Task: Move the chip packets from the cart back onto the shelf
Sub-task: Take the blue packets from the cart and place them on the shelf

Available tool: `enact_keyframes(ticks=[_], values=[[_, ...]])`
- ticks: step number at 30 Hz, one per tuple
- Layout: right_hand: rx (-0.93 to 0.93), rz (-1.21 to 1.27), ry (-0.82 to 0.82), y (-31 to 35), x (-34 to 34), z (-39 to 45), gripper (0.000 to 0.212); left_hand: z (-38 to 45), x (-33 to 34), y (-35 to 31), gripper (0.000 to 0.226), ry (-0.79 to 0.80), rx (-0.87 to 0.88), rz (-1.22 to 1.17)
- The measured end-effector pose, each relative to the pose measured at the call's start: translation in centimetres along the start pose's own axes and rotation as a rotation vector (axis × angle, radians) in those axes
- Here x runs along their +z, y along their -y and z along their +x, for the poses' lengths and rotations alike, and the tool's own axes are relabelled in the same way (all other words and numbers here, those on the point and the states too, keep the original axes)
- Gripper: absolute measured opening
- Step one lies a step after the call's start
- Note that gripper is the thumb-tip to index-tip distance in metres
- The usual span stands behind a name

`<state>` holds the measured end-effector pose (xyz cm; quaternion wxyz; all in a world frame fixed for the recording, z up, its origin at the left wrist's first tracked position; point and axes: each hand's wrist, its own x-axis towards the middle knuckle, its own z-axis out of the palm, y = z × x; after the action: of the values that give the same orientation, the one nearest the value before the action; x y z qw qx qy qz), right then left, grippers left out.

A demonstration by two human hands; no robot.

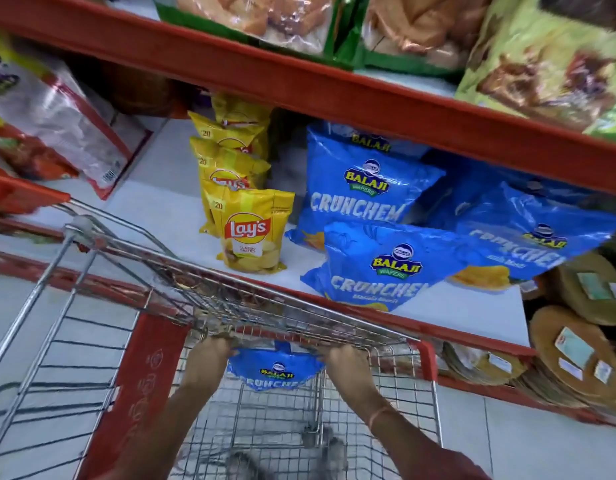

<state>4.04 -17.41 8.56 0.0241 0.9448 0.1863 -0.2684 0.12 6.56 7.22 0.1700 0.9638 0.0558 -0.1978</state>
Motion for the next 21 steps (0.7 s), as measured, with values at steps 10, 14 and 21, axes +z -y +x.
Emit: enact_keyframes(ticks=[10,14,21], values=[[-0.01,0.283,-0.602,-5.7,-5.5,-12.0,0.018,-7.3,-7.8,-7.6,0.01,-0.504,0.294,-0.319],[-0.017,0.421,-0.919,-8.9,-8.7,-16.3,0.02,-8.5,-10.8,-13.0,0.016,-0.643,0.44,-0.354],[0.068,0.39,-1.256,-16.4,-14.1,-20.6,0.027,-8.0,-14.4,-22.8,0.021,-0.8,0.636,-0.311]])
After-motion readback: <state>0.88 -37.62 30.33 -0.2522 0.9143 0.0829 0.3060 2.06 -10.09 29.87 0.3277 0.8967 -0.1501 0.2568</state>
